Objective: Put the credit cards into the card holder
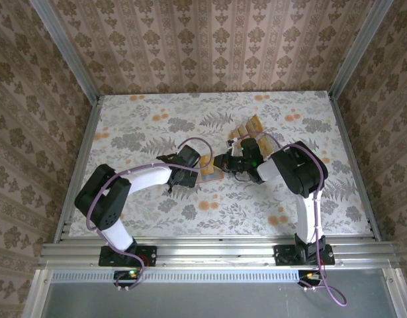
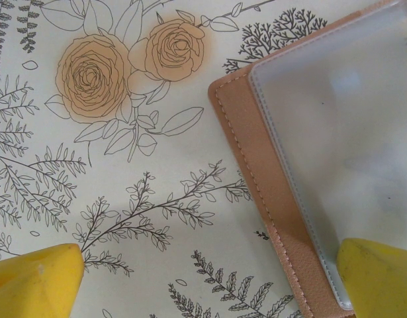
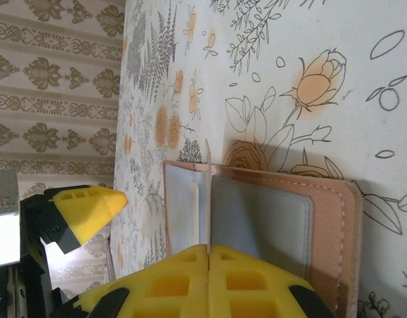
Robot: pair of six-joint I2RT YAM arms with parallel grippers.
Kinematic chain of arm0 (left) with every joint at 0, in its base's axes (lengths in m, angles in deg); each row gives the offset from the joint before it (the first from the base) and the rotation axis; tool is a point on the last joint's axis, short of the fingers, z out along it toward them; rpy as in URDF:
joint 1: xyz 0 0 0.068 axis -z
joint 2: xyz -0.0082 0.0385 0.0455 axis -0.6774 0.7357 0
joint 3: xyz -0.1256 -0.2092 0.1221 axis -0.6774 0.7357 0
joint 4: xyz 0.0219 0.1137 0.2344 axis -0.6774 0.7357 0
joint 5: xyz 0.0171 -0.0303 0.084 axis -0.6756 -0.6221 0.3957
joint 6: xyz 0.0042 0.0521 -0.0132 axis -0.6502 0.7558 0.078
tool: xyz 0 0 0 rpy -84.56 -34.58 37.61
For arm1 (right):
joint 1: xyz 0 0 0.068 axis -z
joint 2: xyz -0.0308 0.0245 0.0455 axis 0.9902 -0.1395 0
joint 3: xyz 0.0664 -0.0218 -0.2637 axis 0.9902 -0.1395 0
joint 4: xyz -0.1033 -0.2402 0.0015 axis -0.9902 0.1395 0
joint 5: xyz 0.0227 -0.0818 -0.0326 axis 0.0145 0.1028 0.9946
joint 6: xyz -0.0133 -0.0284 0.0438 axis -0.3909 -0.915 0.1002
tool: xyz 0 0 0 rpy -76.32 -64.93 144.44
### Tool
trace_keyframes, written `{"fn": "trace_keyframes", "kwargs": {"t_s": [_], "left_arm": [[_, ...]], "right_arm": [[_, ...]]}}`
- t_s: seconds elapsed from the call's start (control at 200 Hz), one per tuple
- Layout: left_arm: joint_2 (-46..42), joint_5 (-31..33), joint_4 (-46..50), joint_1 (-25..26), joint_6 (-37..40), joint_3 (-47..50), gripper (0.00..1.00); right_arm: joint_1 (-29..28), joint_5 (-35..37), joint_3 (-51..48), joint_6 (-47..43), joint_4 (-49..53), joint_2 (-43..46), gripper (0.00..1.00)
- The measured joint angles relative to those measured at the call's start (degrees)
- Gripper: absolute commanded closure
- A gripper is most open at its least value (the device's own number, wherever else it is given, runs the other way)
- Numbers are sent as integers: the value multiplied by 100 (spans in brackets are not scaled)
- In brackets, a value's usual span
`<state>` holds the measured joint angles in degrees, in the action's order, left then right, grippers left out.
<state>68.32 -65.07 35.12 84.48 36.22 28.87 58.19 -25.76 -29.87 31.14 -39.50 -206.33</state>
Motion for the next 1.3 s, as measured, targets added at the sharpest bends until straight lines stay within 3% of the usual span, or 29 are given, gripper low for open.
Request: {"fn": "trace_keyframes", "kwargs": {"t_s": [1.3], "left_arm": [[-15,7,17,0,0,0,0]], "right_arm": [[127,-297,-249,-138,-234,-24,100]]}}
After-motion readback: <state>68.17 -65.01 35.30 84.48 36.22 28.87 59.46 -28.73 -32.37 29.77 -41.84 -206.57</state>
